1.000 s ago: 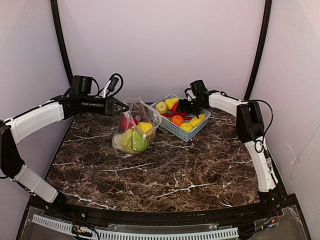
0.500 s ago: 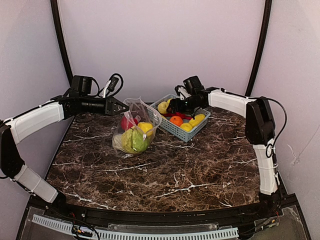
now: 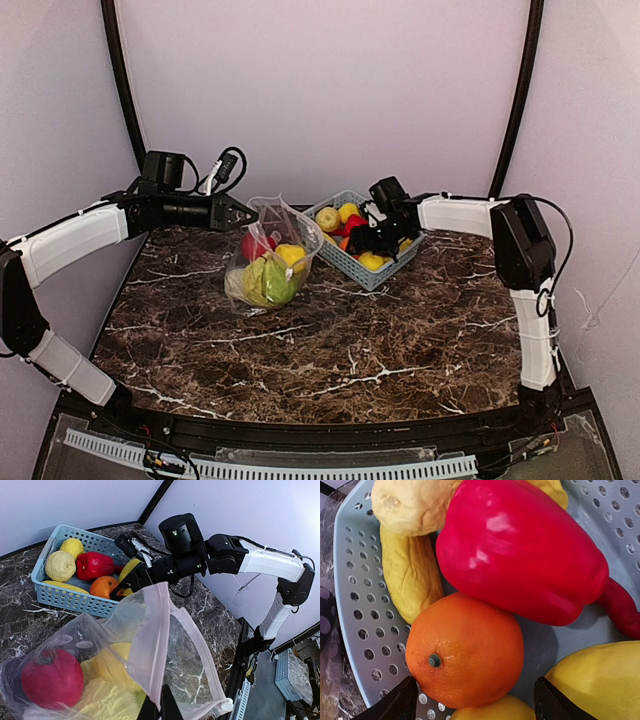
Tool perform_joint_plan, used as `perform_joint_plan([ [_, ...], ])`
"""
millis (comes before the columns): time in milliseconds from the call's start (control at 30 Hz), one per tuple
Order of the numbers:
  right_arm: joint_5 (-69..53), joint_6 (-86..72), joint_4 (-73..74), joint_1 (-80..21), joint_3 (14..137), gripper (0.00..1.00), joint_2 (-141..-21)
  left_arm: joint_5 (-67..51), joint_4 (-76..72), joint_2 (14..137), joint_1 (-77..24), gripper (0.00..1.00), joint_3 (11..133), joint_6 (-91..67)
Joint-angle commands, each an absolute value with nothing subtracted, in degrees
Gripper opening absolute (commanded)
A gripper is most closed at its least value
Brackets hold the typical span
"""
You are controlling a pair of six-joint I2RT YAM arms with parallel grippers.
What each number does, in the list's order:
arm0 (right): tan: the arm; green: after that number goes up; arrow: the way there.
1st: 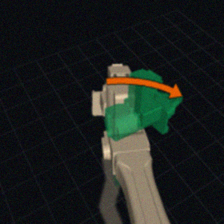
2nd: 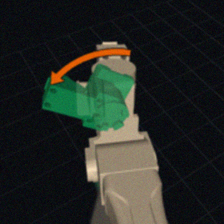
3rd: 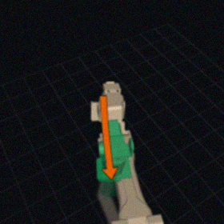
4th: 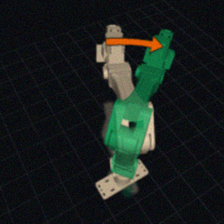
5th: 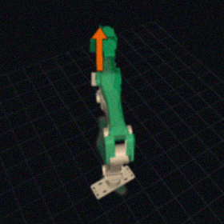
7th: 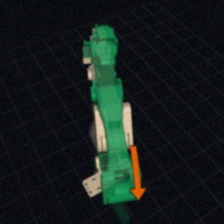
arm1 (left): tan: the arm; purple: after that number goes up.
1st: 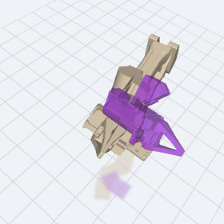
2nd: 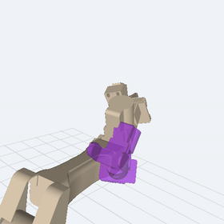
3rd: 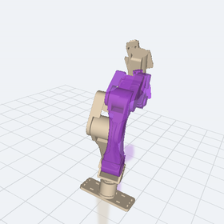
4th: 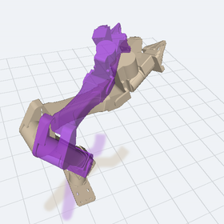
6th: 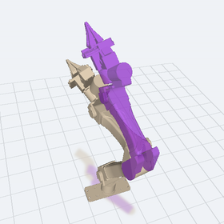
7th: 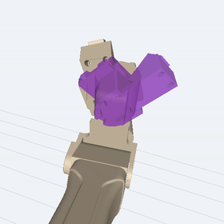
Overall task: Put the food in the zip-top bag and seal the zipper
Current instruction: Move the bin to the center of the board.
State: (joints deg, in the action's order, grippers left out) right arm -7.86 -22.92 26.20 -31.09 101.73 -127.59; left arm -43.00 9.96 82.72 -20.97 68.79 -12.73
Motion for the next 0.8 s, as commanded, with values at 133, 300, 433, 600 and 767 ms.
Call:
perform_joint_plan([
  [133, -10.2, -24.1, 31.4, -35.5, 89.1, 0.78, -116.1, -43.2, 10.0, 82.2, -21.1, 0.01, 68.2, -12.4],
  [300, -10.4, -25.7, 33.6, -38.2, 84.1, 0.78, -110.5, -43.1, 10.0, 82.3, -21.2, 0.01, 68.2, -12.3],
  [433, -5.7, -25.3, 35.7, -38.7, 85.6, 0.81, -108.0, -43.0, 10.2, 82.3, -21.1, 0.01, 68.3, -12.2],
  [600, 2.7, -22.3, 38.6, -38.1, 92.2, 0.85, -109.4, -42.9, 10.3, 82.1, -21.1, 0.01, 68.3, -12.1],
  [767, 7.5, -20.5, 39.0, -36.0, 99.0, 0.81, -115.2, -42.7, 10.4, 81.9, -21.1, 0.01, 68.3, -11.9],
])
